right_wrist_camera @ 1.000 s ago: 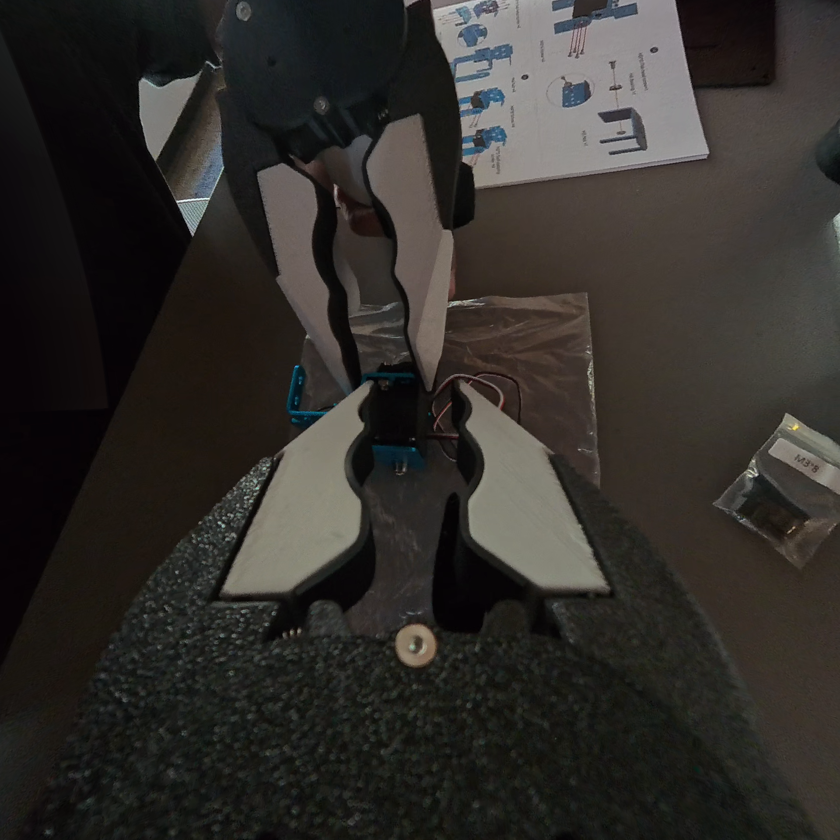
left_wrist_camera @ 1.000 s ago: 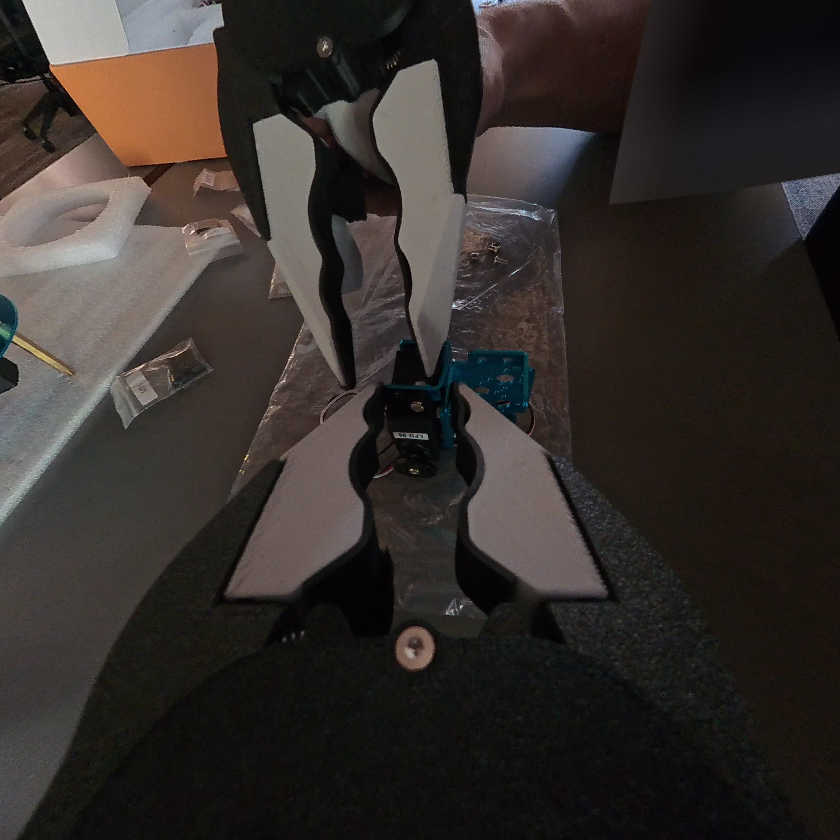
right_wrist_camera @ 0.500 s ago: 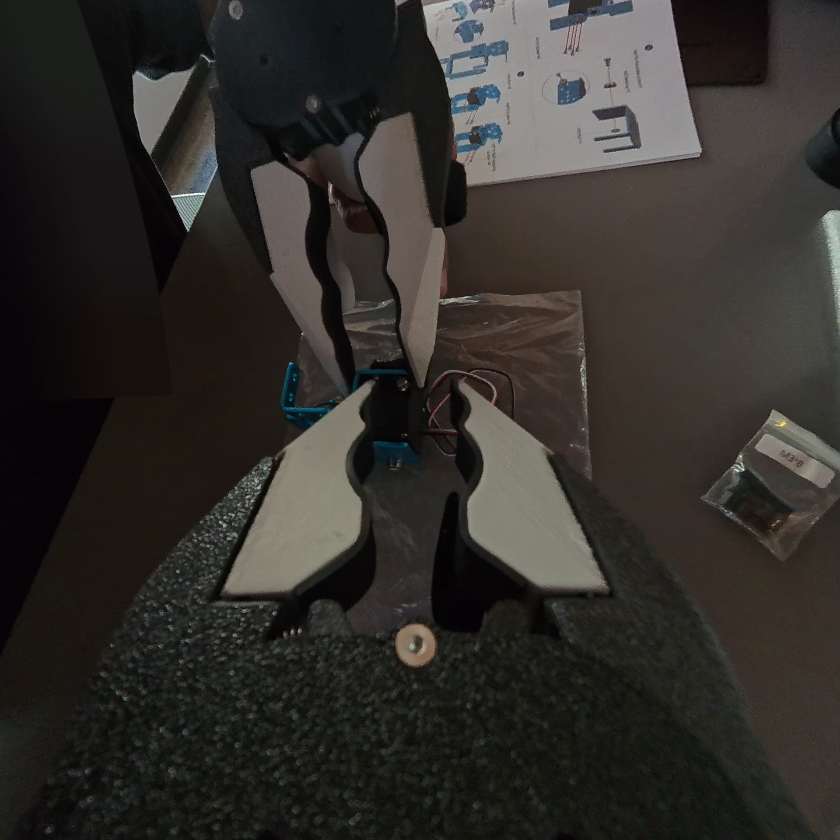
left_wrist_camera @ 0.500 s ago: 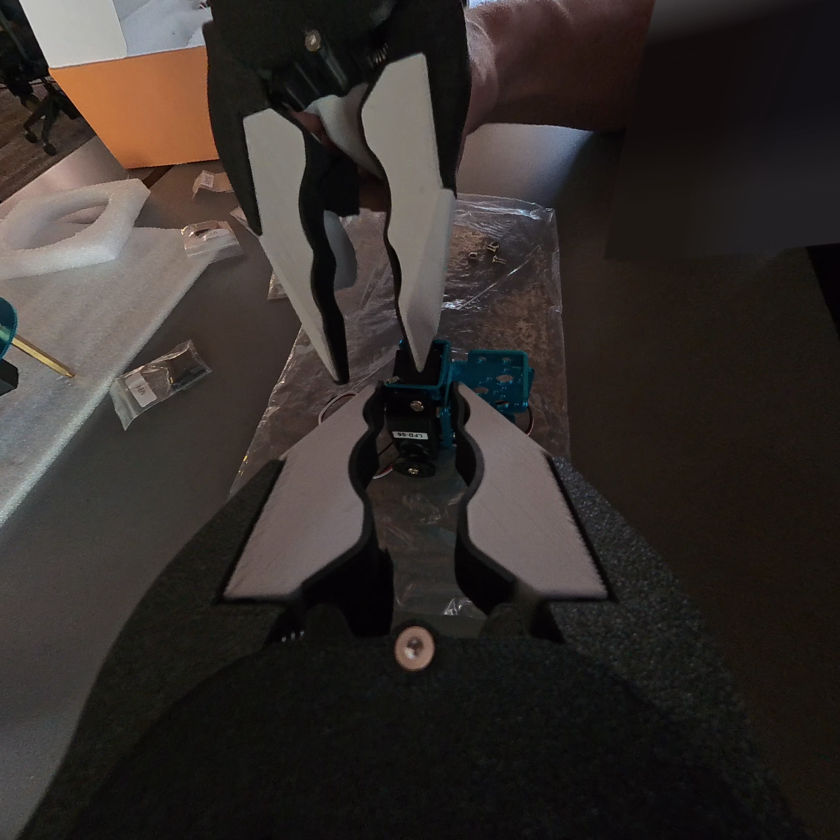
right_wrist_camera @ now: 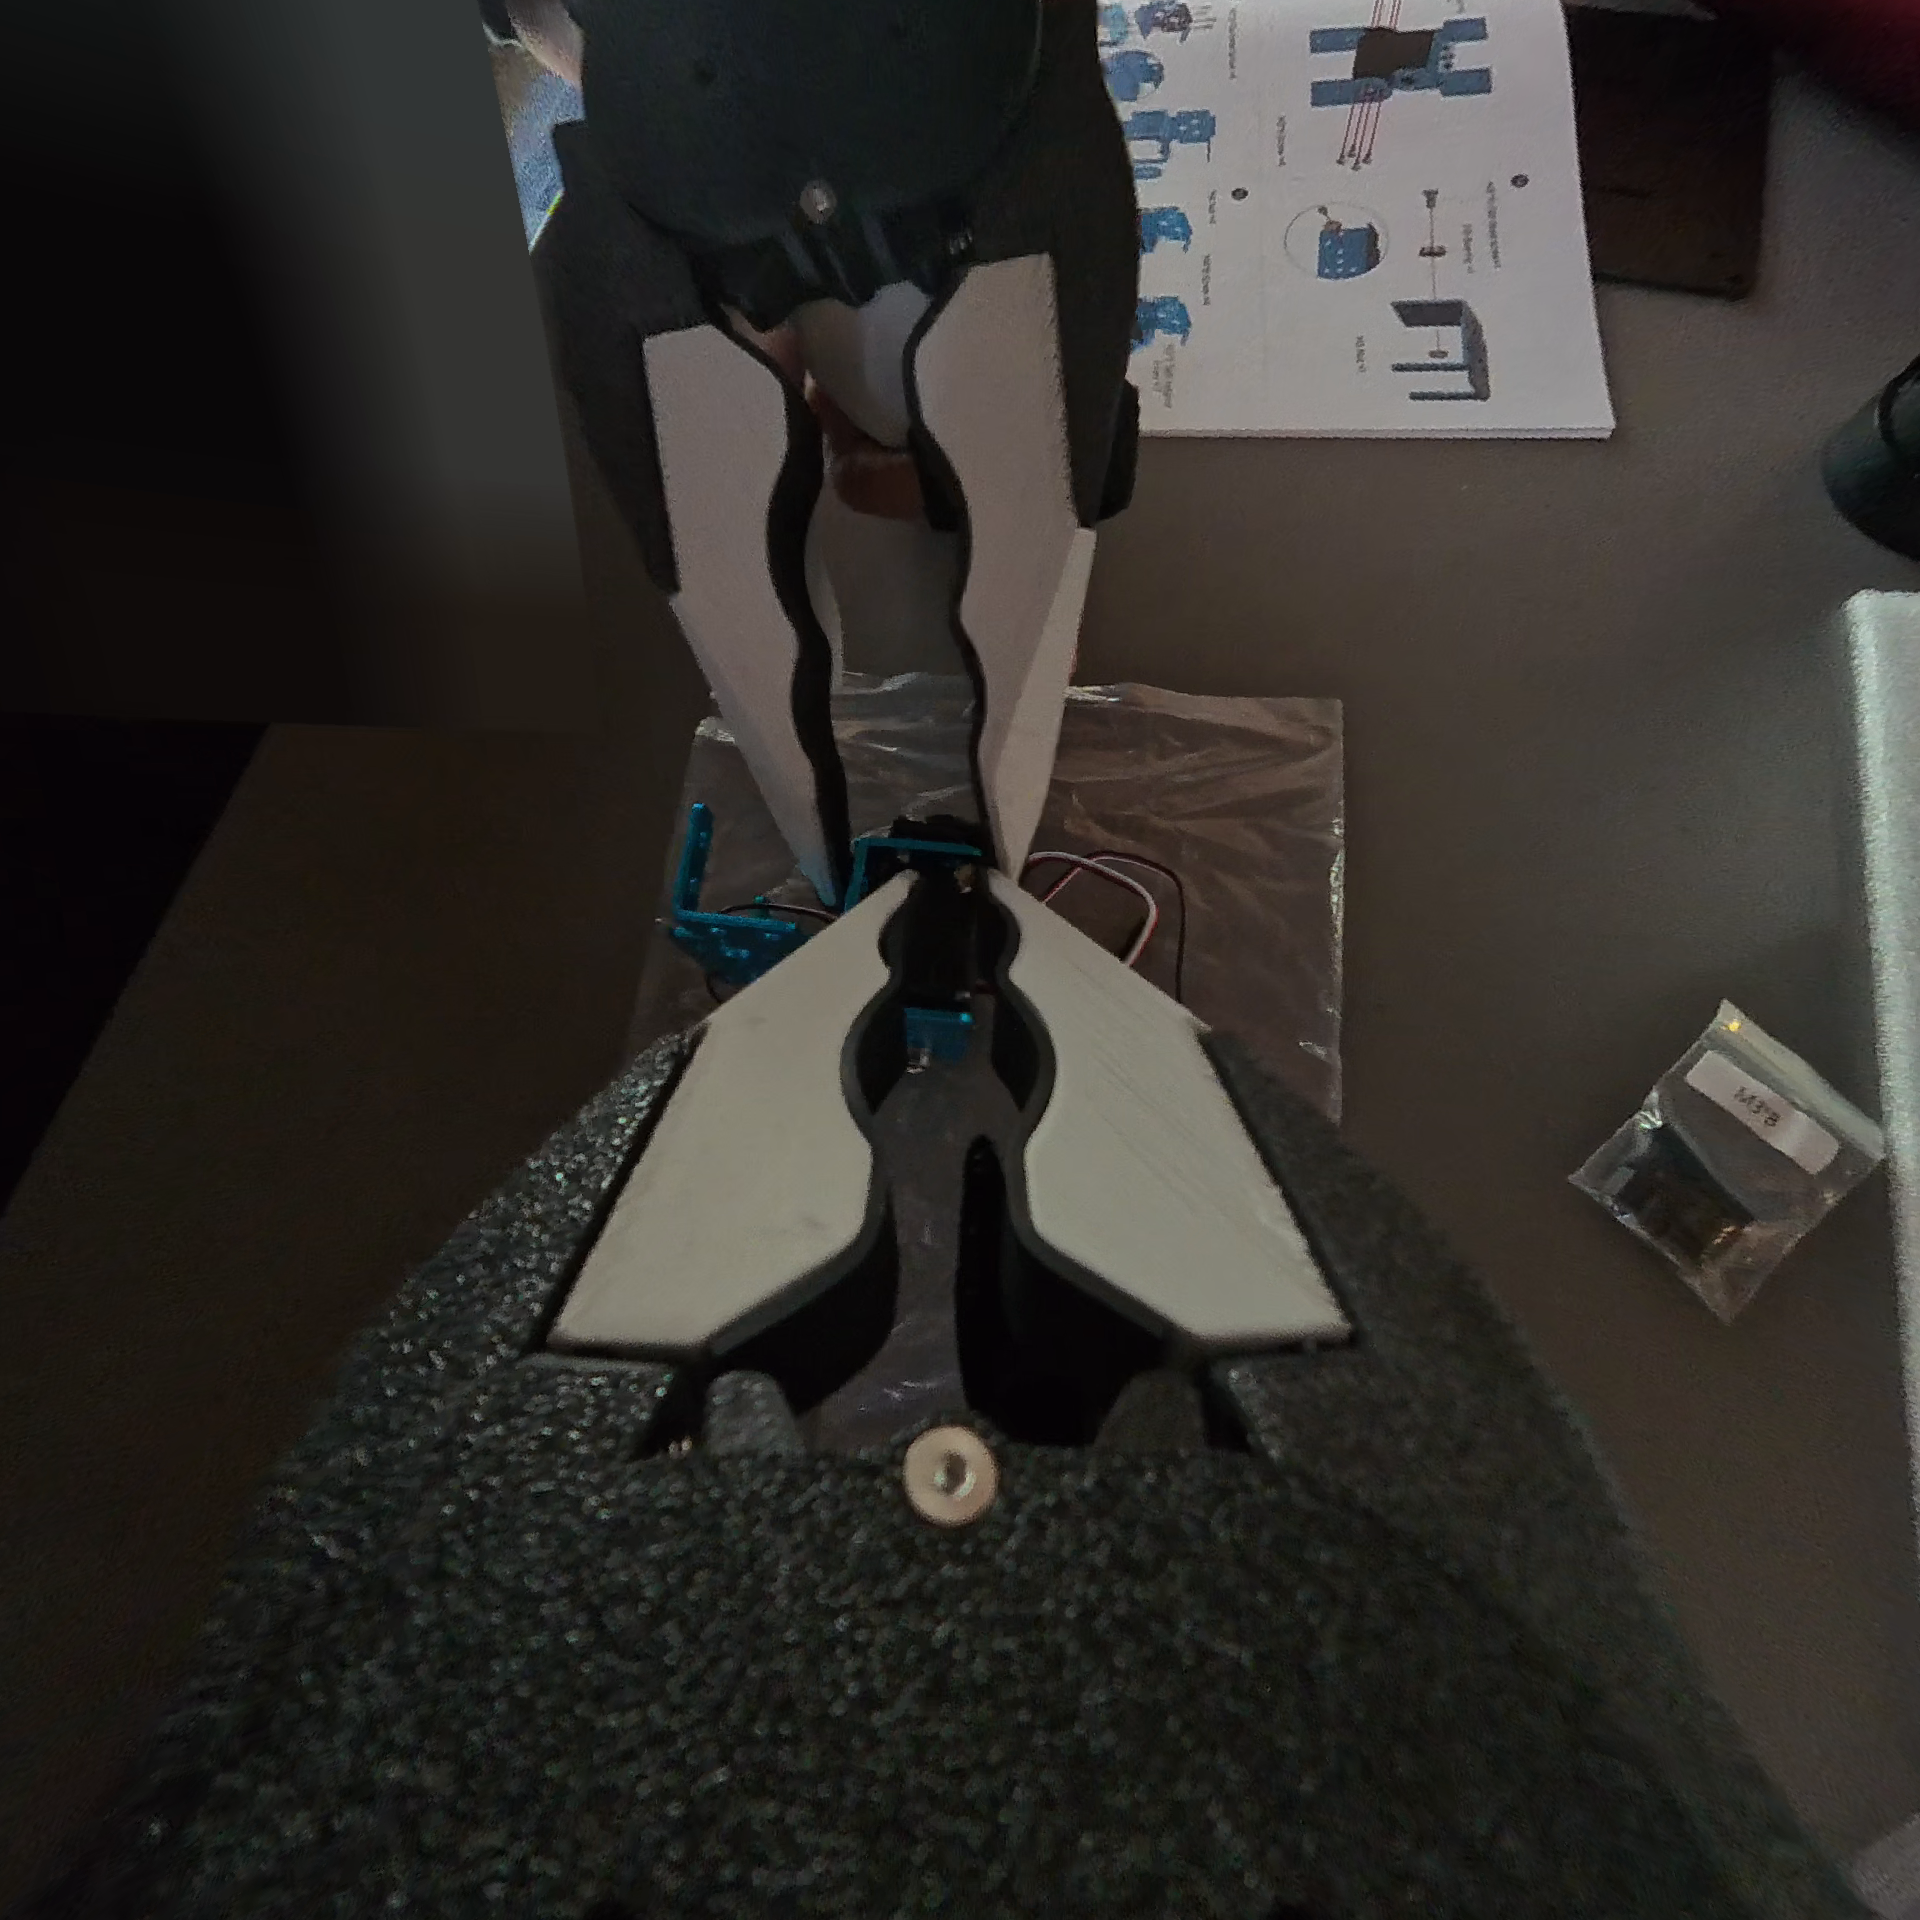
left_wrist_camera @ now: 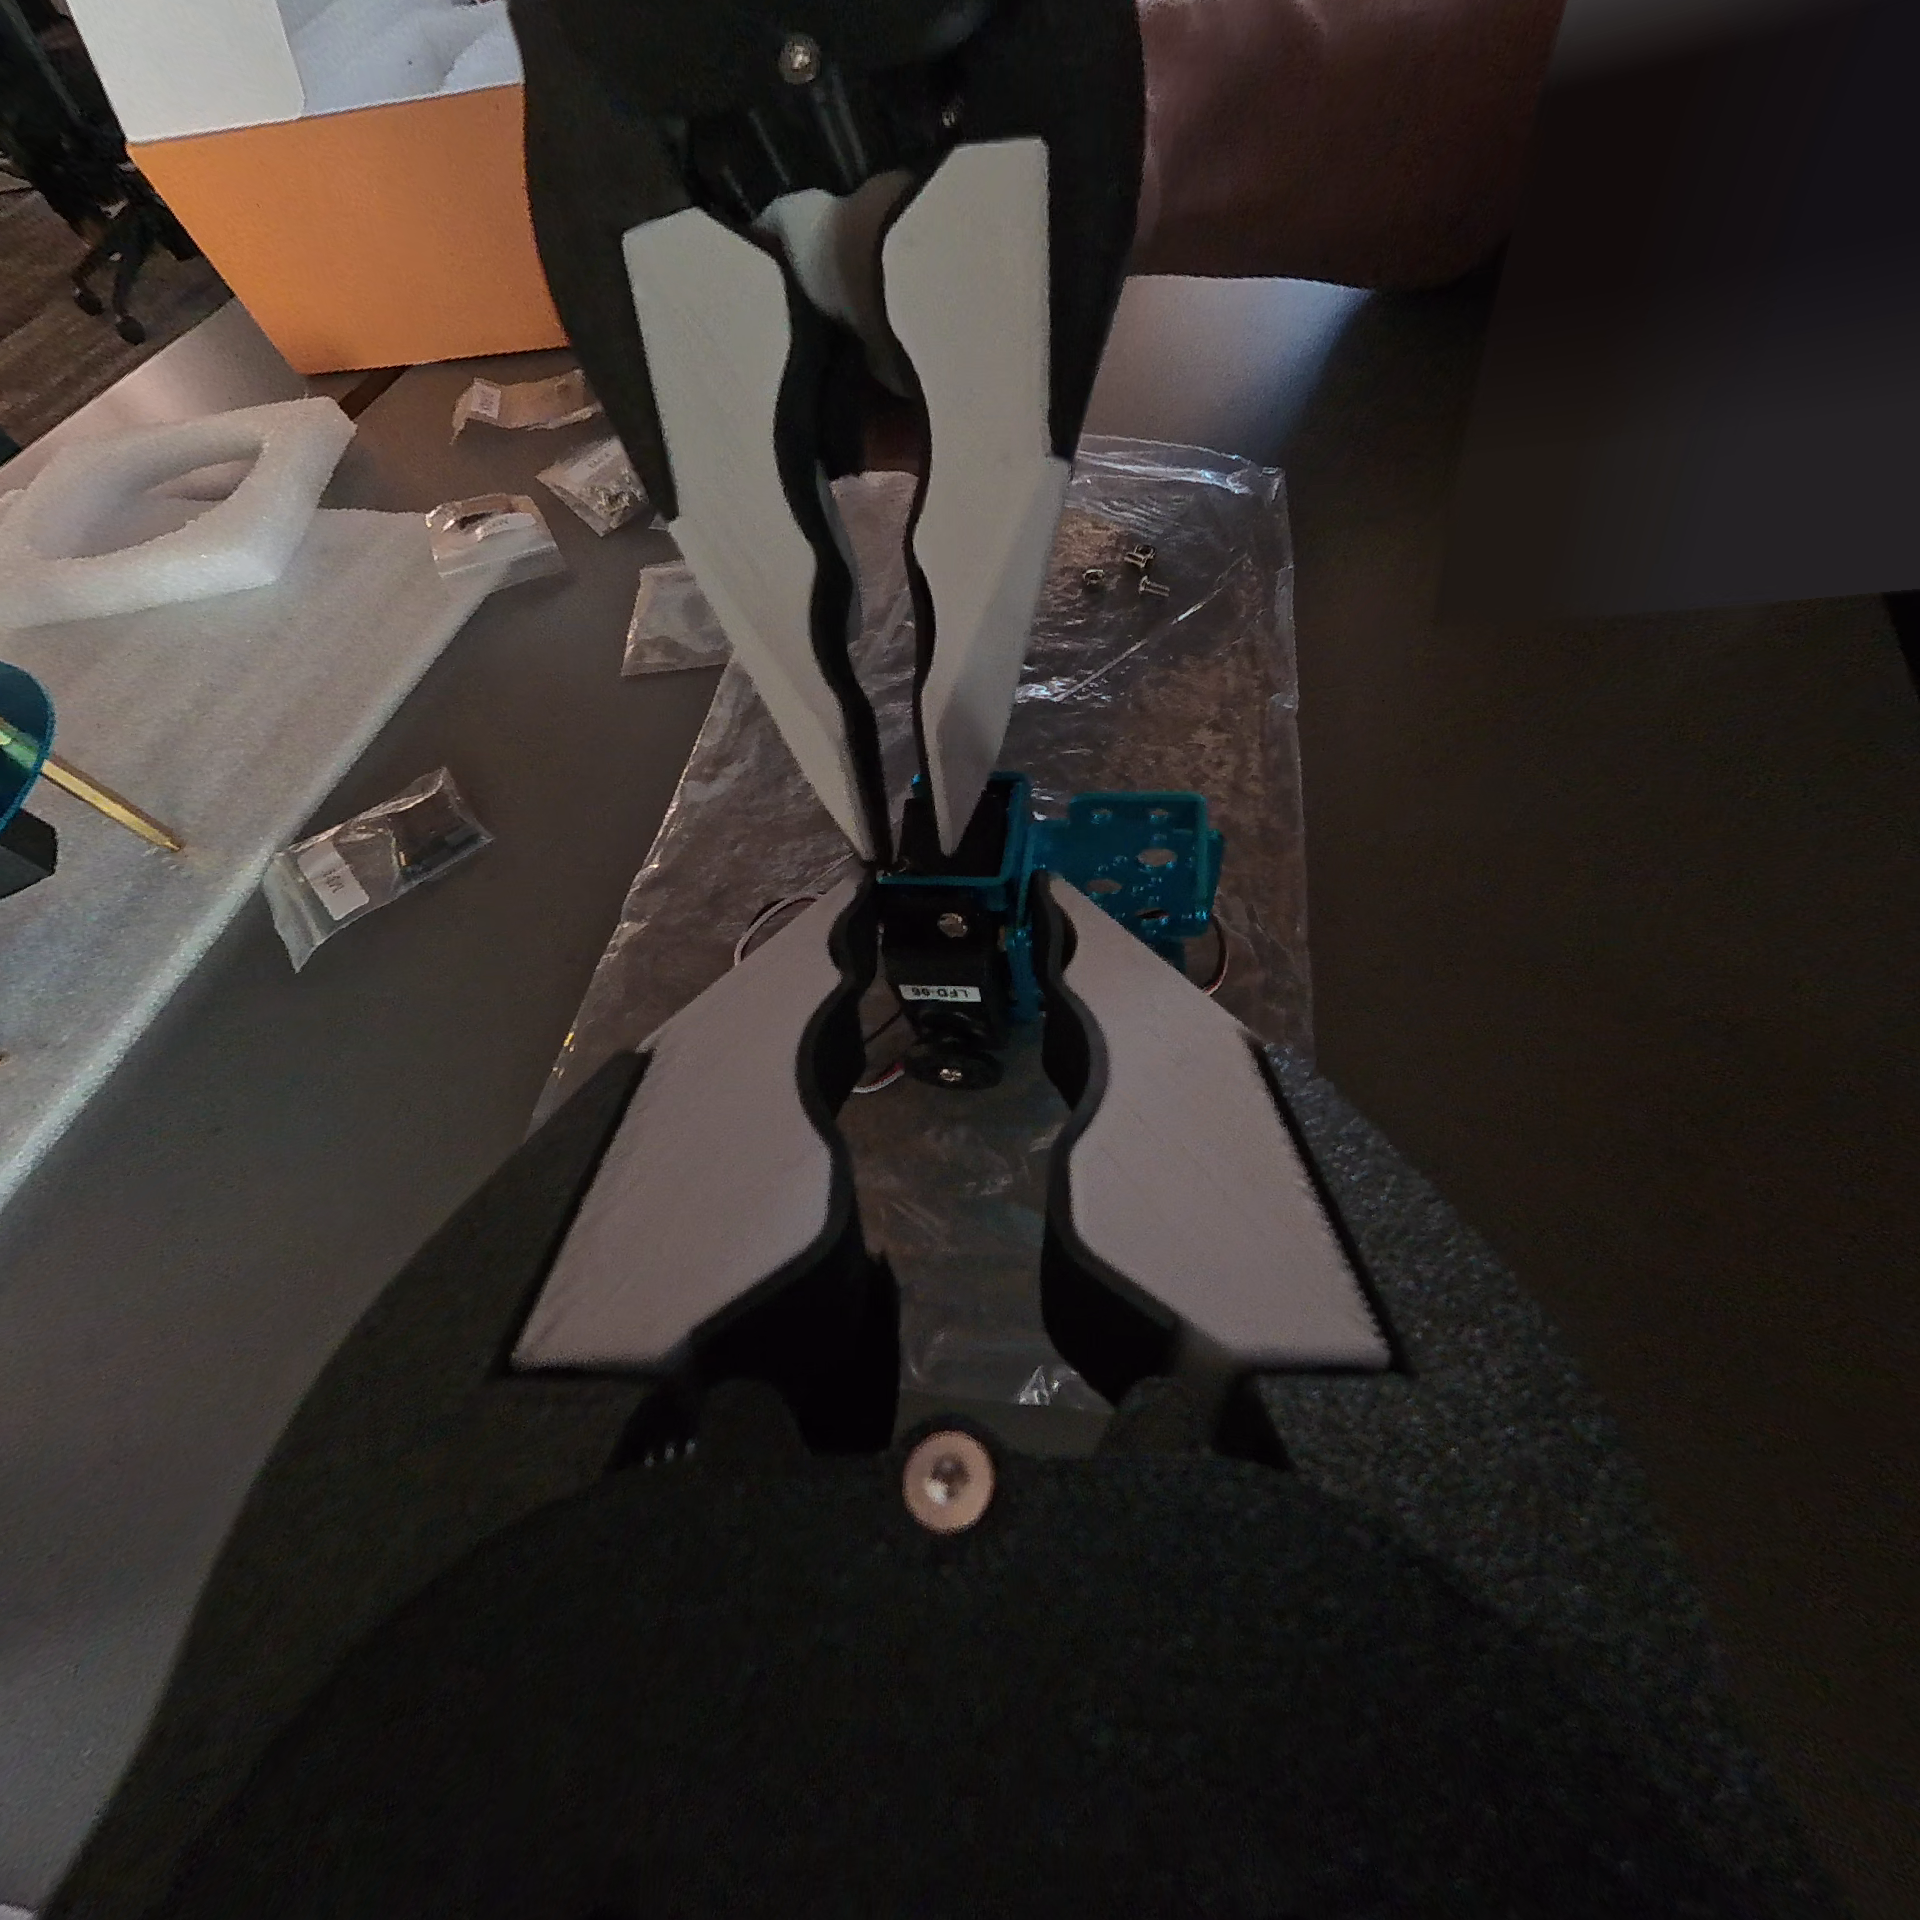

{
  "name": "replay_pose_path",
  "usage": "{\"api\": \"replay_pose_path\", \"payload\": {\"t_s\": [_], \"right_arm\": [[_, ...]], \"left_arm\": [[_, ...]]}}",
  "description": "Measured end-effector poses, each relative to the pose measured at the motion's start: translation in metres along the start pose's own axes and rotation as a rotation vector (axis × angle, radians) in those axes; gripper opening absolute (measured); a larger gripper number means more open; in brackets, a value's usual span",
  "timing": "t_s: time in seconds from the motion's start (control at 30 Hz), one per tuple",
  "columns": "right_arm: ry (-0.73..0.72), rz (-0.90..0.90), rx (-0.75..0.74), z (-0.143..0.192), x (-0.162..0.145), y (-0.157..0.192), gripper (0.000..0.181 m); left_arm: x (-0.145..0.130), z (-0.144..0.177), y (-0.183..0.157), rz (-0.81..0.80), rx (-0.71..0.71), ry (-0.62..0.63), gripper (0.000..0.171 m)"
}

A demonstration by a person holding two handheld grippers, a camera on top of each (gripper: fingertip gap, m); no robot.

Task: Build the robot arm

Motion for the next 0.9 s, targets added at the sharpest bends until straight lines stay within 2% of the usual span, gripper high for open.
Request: {"api": "replay_pose_path", "payload": {"t_s": [0.27,0.4,0.57,0.67,0.8,0.9], "right_arm": [[-0.002,-0.034,0.040,-0.002,-0.001,0.000,0.006],[-0.004,-0.033,0.043,-0.002,-0.001,0.000,0.006],[-0.023,-0.037,0.044,-0.001,0.000,-0.001,0.006],[-0.021,-0.037,0.046,-0.003,-0.001,-0.002,0.006],[-0.018,-0.027,0.035,0.000,0.000,-0.002,0.006],[-0.012,-0.026,0.036,0.001,0.001,-0.003,0.006]], "left_arm": [[-0.001,0.000,-0.002,-0.026,0.020,0.015,0.030],[0.003,0.013,0.002,-0.055,0.040,0.013,0.039],[0.008,0.030,0.010,-0.048,-0.006,0.010,0.018],[0.003,0.024,0.009,-0.040,-0.029,0.046,0.019],[-0.001,0.017,0.011,-0.034,-0.036,0.056,0.030],[0.000,0.015,0.021,0.030,-0.112,0.042,0.032]]}}
Point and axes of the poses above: each gripper's, where its closed fingertips meet, z back along the fingers, x out of its top, y = z × x across the jaws, the point moved 10 cm from there along z, back along the fingers, and after that the axes turned 9 degrees about z, right-handed, at the moved point
